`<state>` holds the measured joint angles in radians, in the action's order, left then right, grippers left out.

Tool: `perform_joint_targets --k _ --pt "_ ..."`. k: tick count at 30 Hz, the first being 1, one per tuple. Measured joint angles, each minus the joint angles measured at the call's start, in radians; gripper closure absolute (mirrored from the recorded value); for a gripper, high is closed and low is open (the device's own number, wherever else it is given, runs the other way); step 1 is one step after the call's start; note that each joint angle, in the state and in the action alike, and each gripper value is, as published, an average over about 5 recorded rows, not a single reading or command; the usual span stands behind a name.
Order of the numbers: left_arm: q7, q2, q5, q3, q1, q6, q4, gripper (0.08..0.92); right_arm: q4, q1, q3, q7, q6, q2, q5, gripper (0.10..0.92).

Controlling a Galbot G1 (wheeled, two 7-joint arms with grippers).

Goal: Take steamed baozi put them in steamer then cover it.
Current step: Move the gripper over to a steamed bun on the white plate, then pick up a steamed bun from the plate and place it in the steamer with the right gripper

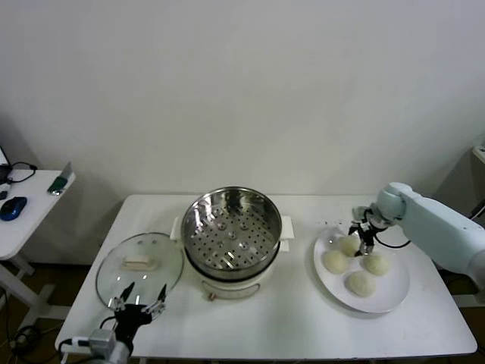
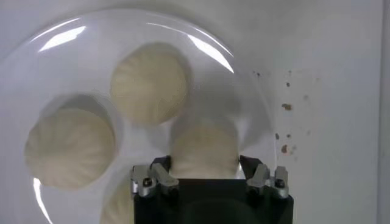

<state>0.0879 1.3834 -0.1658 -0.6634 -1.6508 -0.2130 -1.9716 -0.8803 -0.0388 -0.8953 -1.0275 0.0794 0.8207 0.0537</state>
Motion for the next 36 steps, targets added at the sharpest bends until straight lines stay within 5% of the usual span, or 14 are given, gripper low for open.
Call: perform_joint_targets --k 20,36 --pt "-0.003 0.004 0.005 0.007 0.007 -0.002 -0.013 0.177 -0.232 -0.344 -0.26 -0.006 -0.103 -0.066 -0.134 0.301" --pt "-0.006 0.008 0.006 0.006 0.011 -0.008 -0.039 0.177 -0.519 -0.778 -0.551 0.014 -0.391 0.155 -0.19 0.304"
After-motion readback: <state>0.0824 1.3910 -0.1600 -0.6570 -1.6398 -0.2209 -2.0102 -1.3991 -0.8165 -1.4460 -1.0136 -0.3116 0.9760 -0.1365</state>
